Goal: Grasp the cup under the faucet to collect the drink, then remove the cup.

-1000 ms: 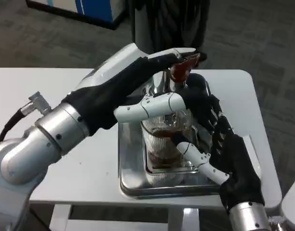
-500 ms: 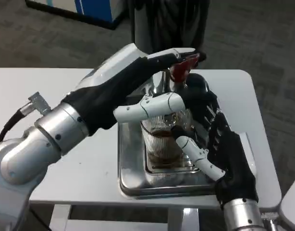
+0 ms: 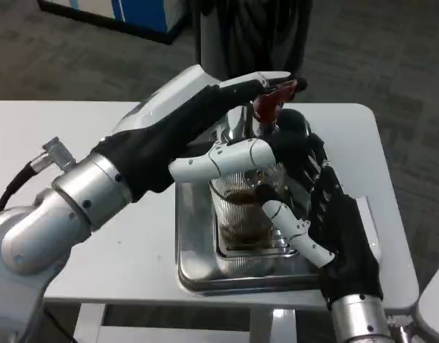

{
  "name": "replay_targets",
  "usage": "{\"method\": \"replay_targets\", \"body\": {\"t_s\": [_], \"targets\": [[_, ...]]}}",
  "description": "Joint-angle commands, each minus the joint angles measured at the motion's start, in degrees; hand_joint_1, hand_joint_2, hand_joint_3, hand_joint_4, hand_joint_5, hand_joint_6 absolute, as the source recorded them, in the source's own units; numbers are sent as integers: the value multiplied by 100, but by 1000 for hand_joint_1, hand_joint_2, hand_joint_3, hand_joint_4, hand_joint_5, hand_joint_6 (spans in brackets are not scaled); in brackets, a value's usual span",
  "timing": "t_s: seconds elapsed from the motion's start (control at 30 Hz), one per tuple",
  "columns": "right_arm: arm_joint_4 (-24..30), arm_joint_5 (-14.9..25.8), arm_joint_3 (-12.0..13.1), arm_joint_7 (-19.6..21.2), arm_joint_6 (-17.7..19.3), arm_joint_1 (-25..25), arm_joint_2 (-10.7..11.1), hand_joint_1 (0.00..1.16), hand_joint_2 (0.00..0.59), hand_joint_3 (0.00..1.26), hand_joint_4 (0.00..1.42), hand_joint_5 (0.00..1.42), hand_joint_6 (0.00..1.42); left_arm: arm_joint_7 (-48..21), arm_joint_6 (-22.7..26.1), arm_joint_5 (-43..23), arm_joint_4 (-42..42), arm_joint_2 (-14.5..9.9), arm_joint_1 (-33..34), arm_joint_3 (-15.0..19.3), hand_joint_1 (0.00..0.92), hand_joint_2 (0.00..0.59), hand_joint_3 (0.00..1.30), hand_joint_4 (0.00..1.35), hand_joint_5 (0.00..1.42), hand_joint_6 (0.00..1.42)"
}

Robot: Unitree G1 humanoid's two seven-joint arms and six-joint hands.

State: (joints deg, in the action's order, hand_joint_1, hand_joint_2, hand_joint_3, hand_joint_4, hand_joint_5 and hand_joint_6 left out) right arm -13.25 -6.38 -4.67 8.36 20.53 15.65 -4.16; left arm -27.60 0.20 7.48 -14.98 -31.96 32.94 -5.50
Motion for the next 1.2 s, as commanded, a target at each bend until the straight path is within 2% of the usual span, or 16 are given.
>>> {"method": "replay_targets", "body": {"t_s": [0.03, 0.47, 1.2], "targets": [[-16, -7, -16, 35, 118, -34, -101, 620, 184, 61, 132, 170, 194, -200, -8, 182, 77, -120, -238, -151, 0, 104, 251, 218, 180, 0], [-1, -11, -40, 47, 88, -50, -130, 626, 190, 62, 138, 172, 197, -288, -305, 621, -97, -419, -335, -153, 0, 104, 251, 218, 180, 0], [27, -31, -81, 52, 57, -59, -134, 627, 190, 62, 139, 172, 199, -252, -386, 734, -127, -520, -334, -106, 0, 99, 260, 219, 180, 0]]}}
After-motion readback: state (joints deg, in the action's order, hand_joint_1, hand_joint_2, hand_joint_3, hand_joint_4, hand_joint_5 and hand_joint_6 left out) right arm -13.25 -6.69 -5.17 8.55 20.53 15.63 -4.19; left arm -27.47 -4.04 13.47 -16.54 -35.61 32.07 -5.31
